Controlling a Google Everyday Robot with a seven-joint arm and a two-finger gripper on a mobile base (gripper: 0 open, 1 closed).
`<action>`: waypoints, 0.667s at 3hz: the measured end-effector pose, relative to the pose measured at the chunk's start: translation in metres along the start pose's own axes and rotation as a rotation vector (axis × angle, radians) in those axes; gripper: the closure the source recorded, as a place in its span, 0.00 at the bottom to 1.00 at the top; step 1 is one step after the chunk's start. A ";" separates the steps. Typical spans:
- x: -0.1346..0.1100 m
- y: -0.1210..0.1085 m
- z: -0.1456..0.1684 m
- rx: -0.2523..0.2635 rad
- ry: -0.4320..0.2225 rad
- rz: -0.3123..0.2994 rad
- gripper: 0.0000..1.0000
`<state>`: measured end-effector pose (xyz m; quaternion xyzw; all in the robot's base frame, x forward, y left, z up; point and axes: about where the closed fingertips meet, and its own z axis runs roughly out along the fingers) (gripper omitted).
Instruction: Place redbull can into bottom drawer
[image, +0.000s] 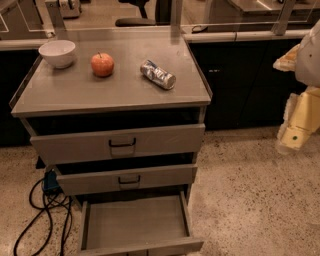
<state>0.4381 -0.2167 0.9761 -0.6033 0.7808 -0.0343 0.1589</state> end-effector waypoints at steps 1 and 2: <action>0.000 0.000 0.000 0.000 0.000 0.000 0.00; -0.010 -0.013 0.006 0.005 -0.011 -0.025 0.00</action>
Offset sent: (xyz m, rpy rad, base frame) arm 0.0351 0.0134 -0.0074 0.0033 -0.0034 0.0588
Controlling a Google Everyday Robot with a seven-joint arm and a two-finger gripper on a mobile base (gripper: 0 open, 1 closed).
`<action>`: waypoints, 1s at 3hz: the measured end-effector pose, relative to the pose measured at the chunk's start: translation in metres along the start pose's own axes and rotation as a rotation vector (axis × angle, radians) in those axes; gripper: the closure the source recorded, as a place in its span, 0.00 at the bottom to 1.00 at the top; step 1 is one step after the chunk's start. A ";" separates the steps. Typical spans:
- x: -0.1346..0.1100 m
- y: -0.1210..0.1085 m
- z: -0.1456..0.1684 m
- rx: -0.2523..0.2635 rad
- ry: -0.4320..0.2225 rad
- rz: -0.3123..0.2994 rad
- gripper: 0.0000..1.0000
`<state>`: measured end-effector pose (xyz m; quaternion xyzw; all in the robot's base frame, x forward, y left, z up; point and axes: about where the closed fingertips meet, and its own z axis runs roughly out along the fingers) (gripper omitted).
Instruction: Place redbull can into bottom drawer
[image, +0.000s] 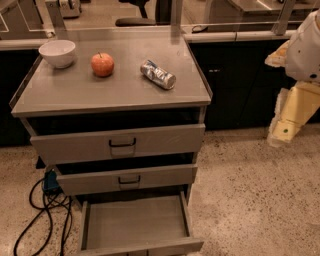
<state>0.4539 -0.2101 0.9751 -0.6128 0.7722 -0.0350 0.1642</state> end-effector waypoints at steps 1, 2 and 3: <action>-0.028 -0.039 0.027 -0.014 -0.002 -0.044 0.00; -0.072 -0.095 0.070 -0.040 0.017 -0.079 0.00; -0.116 -0.141 0.121 -0.090 0.050 -0.088 0.00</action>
Offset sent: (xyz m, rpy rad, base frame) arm 0.2243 0.1106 -0.0482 -0.0676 0.0807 0.1346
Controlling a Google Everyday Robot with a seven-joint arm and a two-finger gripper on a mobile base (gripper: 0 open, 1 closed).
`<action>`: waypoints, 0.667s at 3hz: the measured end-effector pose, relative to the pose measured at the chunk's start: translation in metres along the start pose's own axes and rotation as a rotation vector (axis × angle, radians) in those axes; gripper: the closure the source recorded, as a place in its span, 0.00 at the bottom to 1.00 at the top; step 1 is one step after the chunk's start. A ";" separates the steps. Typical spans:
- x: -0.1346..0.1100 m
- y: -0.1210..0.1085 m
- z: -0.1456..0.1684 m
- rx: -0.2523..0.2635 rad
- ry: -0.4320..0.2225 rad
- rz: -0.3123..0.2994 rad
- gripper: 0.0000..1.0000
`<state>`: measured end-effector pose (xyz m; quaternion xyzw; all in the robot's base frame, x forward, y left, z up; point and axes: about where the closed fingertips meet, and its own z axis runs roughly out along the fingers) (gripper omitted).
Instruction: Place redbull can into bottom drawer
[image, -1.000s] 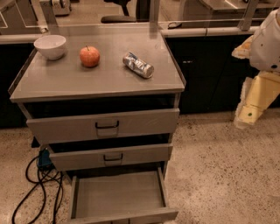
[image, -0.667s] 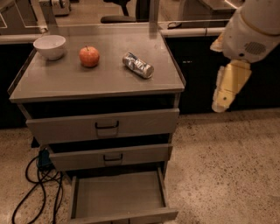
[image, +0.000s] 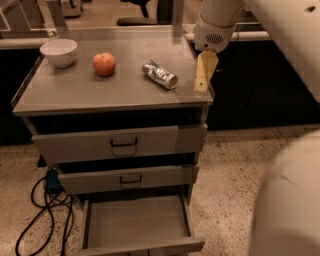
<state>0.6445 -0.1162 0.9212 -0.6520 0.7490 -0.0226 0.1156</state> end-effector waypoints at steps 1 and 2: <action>-0.049 -0.039 0.029 -0.011 -0.007 -0.018 0.00; -0.060 -0.056 0.027 0.034 -0.039 -0.017 0.00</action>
Offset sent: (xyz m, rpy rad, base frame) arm 0.0451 0.0408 -0.0129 0.0034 0.0080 0.0186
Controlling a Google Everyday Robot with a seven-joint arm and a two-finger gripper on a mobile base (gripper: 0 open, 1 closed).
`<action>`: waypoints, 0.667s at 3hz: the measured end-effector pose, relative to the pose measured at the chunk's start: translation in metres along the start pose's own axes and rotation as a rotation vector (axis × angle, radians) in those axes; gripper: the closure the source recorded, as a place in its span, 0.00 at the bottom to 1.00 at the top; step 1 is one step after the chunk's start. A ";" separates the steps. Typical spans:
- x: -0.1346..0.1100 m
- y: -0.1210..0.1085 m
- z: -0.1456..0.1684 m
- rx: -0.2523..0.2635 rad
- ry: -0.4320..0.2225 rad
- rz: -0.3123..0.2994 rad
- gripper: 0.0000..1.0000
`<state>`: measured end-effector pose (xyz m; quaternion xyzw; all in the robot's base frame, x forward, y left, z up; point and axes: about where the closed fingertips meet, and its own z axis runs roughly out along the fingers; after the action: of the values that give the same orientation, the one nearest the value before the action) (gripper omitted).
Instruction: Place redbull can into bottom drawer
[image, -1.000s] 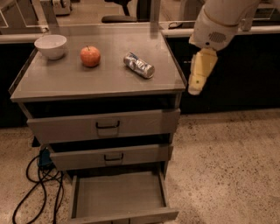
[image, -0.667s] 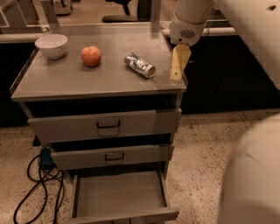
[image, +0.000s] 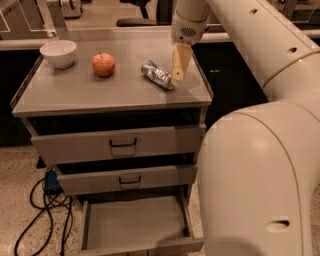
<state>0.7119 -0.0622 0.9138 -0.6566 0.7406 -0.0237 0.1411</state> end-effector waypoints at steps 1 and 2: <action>-0.003 -0.004 0.004 0.014 -0.009 -0.001 0.00; -0.007 -0.011 0.023 -0.014 -0.042 -0.028 0.00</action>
Offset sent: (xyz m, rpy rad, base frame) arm 0.0397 0.0094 -0.0323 0.0694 0.0744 0.1053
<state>0.7291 -0.0532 0.8957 -0.6682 0.7283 -0.0066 0.1517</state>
